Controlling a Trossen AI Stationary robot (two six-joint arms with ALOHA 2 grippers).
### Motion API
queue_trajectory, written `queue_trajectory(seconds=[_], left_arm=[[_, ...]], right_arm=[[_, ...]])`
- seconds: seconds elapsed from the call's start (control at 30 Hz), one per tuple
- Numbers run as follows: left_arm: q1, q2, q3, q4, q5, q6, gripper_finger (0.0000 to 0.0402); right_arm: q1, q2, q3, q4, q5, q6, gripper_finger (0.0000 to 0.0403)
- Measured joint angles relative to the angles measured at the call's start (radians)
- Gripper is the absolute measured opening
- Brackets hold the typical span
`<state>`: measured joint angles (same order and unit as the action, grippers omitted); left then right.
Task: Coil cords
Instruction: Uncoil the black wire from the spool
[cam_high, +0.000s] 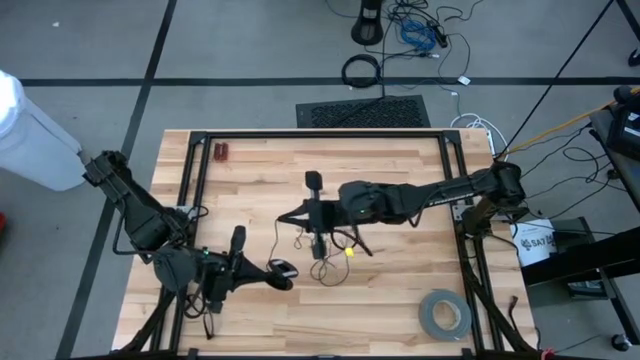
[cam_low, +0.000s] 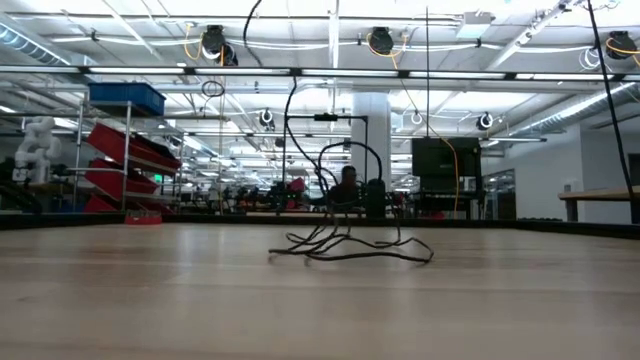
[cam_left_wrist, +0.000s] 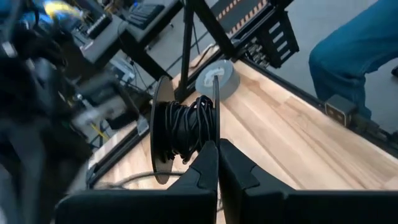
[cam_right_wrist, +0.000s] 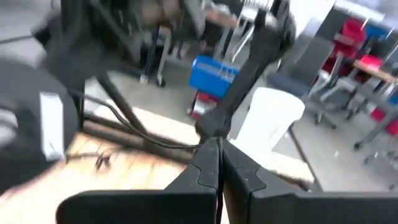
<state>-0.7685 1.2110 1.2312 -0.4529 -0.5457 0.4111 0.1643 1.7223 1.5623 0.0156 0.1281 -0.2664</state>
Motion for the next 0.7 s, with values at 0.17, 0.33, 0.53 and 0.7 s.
queue_trajectory(seconds=[0.17, 0.33, 0.53, 0.7], left_arm=[[-0.012, 0.001, 0.0, 0.028, 0.003, 0.024, 0.0], [-0.031, 0.001, 0.0, 0.029, -0.018, 0.042, 0.0], [-0.054, 0.001, 0.0, 0.026, -0.165, 0.042, 0.0], [-0.072, 0.001, 0.0, 0.022, -0.227, 0.04, 0.0]], right_arm=[[-0.002, 0.008, 0.0, -0.138, 0.004, 0.071, 0.0], [0.01, 0.008, 0.0, -0.289, 0.043, 0.154, 0.0], [0.052, 0.008, 0.0, -0.448, 0.089, 0.239, 0.0], [0.101, 0.008, 0.0, -0.517, 0.149, 0.301, 0.0]])
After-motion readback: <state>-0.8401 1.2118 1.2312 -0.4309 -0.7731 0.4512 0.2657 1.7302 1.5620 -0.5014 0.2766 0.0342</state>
